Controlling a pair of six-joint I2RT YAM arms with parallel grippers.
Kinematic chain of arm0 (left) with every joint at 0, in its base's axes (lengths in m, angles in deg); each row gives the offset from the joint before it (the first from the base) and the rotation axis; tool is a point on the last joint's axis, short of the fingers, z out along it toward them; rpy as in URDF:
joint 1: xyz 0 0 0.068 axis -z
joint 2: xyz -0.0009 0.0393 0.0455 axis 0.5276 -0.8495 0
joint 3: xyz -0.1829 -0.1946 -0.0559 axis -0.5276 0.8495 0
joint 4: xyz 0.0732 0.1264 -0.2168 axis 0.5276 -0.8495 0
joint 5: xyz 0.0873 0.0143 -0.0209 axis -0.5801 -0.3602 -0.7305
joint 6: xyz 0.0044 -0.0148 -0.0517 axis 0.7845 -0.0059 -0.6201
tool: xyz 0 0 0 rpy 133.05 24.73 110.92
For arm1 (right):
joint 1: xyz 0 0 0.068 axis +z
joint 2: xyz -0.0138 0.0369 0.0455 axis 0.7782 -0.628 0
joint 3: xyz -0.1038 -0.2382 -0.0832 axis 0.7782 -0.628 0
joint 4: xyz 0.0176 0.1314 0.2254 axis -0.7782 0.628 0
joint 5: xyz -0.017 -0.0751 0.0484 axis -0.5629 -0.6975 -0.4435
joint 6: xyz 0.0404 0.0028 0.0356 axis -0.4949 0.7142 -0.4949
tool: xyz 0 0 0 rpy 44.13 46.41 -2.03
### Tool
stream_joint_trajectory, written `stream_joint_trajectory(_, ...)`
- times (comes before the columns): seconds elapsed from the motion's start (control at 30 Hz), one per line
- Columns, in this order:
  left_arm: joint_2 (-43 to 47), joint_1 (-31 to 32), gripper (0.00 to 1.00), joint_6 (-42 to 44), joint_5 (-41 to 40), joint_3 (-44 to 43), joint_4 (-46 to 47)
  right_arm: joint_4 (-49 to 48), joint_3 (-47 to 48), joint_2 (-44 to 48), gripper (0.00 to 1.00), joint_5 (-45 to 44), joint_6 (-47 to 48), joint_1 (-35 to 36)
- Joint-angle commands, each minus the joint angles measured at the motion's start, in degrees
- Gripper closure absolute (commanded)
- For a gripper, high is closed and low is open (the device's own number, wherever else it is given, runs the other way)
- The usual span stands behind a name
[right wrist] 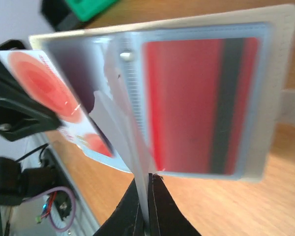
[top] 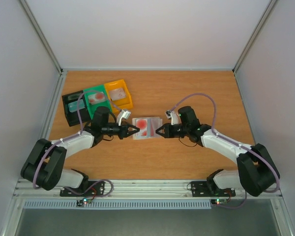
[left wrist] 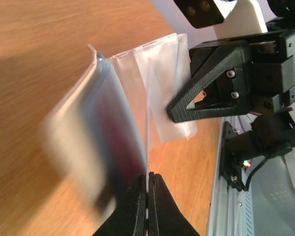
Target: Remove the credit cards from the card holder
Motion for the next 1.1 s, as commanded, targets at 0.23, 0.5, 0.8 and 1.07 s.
stream_joint_trajectory(0.23, -1.18, -2.94, 1.00, 8.55, 2.94, -2.42, -15.35, 2.53, 1.52, -12.43, 0.99, -0.61, -2.65, -2.93)
stream_joint_trajectory(0.5, 3.05, -2.96, 1.00, 22.24, 6.97, -8.40, -24.66, 20.42, 4.57, -12.30, 0.82, -10.57, -4.48, -7.71)
stream_joint_trajectory(0.8, 6.92, -1.51, 1.00, 49.18, 6.42, -13.33, -41.11, 38.33, 12.19, 8.75, 0.41, -19.42, 7.72, -6.46)
stream_joint_trajectory(1.07, 7.74, 4.29, 1.00, 69.34, 4.85, -17.25, -57.87, 36.64, 25.26, 8.23, 0.02, -8.95, 28.70, 12.80)
